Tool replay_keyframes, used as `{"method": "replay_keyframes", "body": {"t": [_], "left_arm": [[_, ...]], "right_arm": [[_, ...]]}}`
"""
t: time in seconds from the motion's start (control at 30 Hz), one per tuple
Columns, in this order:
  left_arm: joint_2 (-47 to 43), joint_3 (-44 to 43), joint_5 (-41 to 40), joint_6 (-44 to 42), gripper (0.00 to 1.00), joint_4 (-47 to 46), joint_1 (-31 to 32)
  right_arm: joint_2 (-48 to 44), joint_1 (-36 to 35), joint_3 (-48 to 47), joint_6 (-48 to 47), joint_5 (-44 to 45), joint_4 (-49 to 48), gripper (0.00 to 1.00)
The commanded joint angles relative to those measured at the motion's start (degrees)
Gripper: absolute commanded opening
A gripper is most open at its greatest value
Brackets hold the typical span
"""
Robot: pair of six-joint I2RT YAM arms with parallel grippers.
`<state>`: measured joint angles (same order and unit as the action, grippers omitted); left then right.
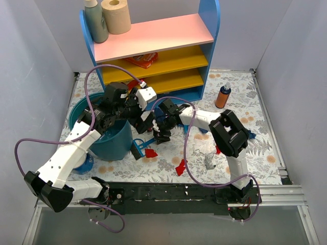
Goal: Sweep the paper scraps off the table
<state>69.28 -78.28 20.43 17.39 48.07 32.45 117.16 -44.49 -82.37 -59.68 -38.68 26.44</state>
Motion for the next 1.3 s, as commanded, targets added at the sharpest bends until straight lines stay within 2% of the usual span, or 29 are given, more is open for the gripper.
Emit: {"method": "replay_keyframes", "body": {"t": [0.0,0.17,0.2,0.33,0.5,0.6,0.77,0.9,1.13,1.27], "left_arm": [[-1.69,-2.4,-0.47,-0.07,0.97,0.44,0.25],[-1.51,-2.32,-0.21,-0.16,0.97,-0.61,0.25],[-1.25,-2.75,-0.12,-0.16,0.97,-0.7,0.16],[-0.63,-4.07,0.58,-0.34,0.97,-0.88,0.25],[0.33,-5.57,2.25,-0.69,0.97,-2.28,0.16],[1.04,-6.18,3.13,-1.04,0.97,-3.6,0.25],[2.18,-8.11,4.54,-0.78,0.97,-5.96,0.25],[2.7,-7.5,-0.47,2.83,0.98,-13.88,0.16],[3.68,-9.79,2.95,-1.64,0.98,-15.64,0.25],[0.7,-6.63,4.53,-4.99,0.98,-14.42,0.34]], "right_arm": [[1.13,-1.39,-1.48,1.67,2.98,-2.96,0.58],[2.45,-2.35,-1.39,3.86,6.68,-3.85,0.52],[2.63,-2.36,-1.22,5.09,7.9,-3.94,0.45],[1.5,-2.36,0.36,7.73,10.9,-3.32,0.32],[-4.74,-2.27,9.05,6.95,13.45,-2.8,0.15],[-9.4,-1.74,13.89,7.3,12.75,0.1,0.09],[-18.54,-0.34,18.73,8.26,10.38,5.02,0.03],[-22.15,1.68,18.12,13.6,8.71,7.31,0.01],[-22.33,7.31,11.19,18.99,1.86,10.38,0.01],[-21.1,10.81,4.6,19.6,-2.09,18.62,0.01]]}}
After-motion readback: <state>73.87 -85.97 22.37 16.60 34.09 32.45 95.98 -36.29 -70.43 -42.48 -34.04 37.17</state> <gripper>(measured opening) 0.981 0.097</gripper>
